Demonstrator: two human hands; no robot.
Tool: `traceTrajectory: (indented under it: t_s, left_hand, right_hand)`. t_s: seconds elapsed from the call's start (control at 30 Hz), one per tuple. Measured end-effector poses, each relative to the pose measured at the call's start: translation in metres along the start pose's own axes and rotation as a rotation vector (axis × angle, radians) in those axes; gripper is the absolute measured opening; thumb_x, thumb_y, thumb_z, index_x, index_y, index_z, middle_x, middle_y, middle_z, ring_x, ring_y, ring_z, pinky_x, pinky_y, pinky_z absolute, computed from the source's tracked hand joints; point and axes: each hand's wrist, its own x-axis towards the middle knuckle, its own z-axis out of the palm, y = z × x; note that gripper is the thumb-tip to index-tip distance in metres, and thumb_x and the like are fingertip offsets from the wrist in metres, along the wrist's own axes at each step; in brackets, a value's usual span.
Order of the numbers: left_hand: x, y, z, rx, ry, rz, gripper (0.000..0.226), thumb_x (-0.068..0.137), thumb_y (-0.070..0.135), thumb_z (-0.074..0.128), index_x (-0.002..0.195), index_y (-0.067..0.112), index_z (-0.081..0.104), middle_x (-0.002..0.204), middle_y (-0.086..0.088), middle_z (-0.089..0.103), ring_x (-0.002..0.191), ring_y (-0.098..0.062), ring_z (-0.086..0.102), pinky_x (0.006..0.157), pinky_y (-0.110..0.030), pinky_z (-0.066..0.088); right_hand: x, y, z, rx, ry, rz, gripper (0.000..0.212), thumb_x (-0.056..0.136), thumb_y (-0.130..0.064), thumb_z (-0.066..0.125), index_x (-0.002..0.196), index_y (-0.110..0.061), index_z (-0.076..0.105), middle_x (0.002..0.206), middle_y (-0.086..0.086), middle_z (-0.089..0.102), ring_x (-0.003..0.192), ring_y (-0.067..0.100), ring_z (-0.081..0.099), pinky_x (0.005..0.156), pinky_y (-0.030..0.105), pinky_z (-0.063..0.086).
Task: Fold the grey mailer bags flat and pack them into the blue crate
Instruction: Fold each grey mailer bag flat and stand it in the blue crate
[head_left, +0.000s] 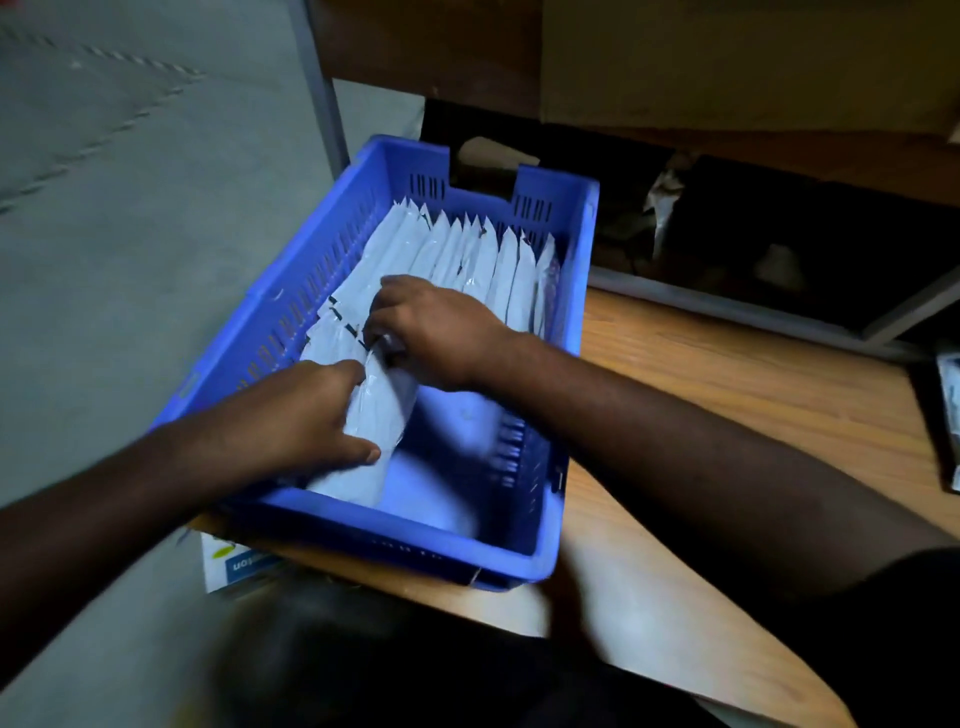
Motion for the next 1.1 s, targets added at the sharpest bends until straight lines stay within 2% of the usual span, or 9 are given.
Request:
traceTrajectory:
  t_s: [0.17, 0.3, 0.43, 0.57, 0.67, 0.83, 0.93, 1.0, 1.1]
  left_hand:
    - [0.0, -0.012, -0.004, 0.019, 0.017, -0.069, 0.072, 0.072, 0.056, 0.083, 0.123, 0.021, 0.047, 0.09, 0.0, 0.066, 0.098, -0.027, 0.063, 0.077, -0.038, 0.05]
    - [-0.003, -0.002, 0.005, 0.209, 0.045, -0.024, 0.054, 0.087, 0.042, 0.075, 0.103, 0.013, 0.033, 0.096, -0.01, 0.059, 0.1, -0.034, 0.063, 0.068, -0.037, 0.038]
    - [0.005, -0.002, 0.017, 0.192, -0.058, -0.045, 0.062, 0.087, 0.034, 0.077, 0.121, 0.005, 0.035, 0.101, -0.013, 0.061, 0.097, -0.034, 0.063, 0.068, -0.034, 0.036]
    - [0.016, -0.008, 0.02, 0.155, -0.101, -0.057, 0.064, 0.083, 0.028, 0.079, 0.12, 0.003, 0.033, 0.074, -0.002, 0.041, 0.075, -0.028, 0.05, 0.063, -0.035, 0.038]
    - [0.018, -0.011, 0.02, 0.109, -0.122, -0.047, 0.066, 0.08, 0.036, 0.082, 0.115, 0.008, 0.033, 0.074, -0.001, 0.044, 0.074, -0.027, 0.05, 0.062, -0.036, 0.04]
    - [0.022, -0.039, 0.014, 0.076, -0.101, 0.026, 0.088, 0.061, 0.07, 0.085, 0.12, 0.02, 0.043, 0.106, 0.0, 0.054, 0.105, -0.028, 0.058, 0.084, -0.04, 0.05]
    - [0.024, -0.052, 0.016, 0.171, -0.08, 0.149, 0.151, 0.059, 0.078, 0.08, 0.16, 0.006, -0.006, 0.168, -0.012, 0.005, 0.156, -0.031, 0.009, 0.125, -0.037, 0.019]
    - [0.029, -0.055, 0.012, 0.237, -0.087, 0.199, 0.157, 0.06, 0.083, 0.075, 0.156, 0.011, -0.026, 0.164, -0.004, -0.031, 0.155, -0.024, -0.022, 0.125, -0.034, -0.003]
    - [0.042, -0.057, 0.009, 0.307, -0.176, 0.231, 0.152, 0.06, 0.089, 0.068, 0.16, 0.014, -0.018, 0.166, -0.005, -0.03, 0.154, -0.023, -0.026, 0.124, -0.036, -0.007]
  right_hand:
    - [0.004, -0.001, 0.015, 0.17, 0.105, -0.01, 0.026, 0.073, -0.009, 0.066, 0.097, -0.003, 0.075, 0.103, 0.017, 0.066, 0.101, 0.038, 0.062, 0.091, 0.038, 0.047]
    - [0.021, 0.002, 0.02, 0.327, 0.012, 0.1, 0.028, 0.071, 0.001, 0.073, 0.098, -0.004, 0.076, 0.11, 0.018, 0.066, 0.105, 0.035, 0.063, 0.089, 0.027, 0.042]
    - [0.022, -0.003, 0.035, 0.295, -0.056, 0.1, 0.032, 0.069, 0.004, 0.075, 0.101, -0.003, 0.076, 0.113, 0.021, 0.064, 0.106, 0.037, 0.062, 0.087, 0.032, 0.048]
    - [0.016, -0.006, 0.025, 0.32, 0.287, 0.546, 0.032, 0.083, -0.019, 0.075, 0.109, -0.007, 0.061, 0.109, 0.015, 0.057, 0.099, 0.034, 0.056, 0.081, 0.041, 0.05]
    - [0.018, -0.014, 0.013, 0.781, -0.093, 1.039, 0.052, 0.089, -0.049, 0.071, 0.102, 0.0, 0.061, 0.095, 0.018, 0.073, 0.073, 0.036, 0.072, 0.068, 0.047, 0.063]
    - [0.019, -0.029, 0.031, 0.743, -0.21, 1.032, 0.028, 0.093, -0.026, 0.062, 0.088, 0.002, 0.066, 0.078, 0.017, 0.07, 0.065, 0.038, 0.075, 0.063, 0.048, 0.065]
    - [0.021, -0.029, 0.044, 0.862, -0.272, 1.052, 0.021, 0.09, -0.008, 0.055, 0.087, 0.007, 0.07, 0.072, 0.018, 0.066, 0.064, 0.038, 0.072, 0.064, 0.043, 0.064]
    - [0.019, -0.026, 0.052, 0.89, -0.359, 1.03, 0.017, 0.094, -0.008, 0.058, 0.09, 0.003, 0.069, 0.077, 0.015, 0.066, 0.066, 0.032, 0.07, 0.055, 0.031, 0.061]
    - [0.013, -0.019, 0.051, 1.116, -0.38, 1.043, 0.007, 0.1, -0.01, 0.062, 0.096, -0.005, 0.066, 0.097, 0.012, 0.068, 0.084, 0.026, 0.067, 0.079, 0.028, 0.055]
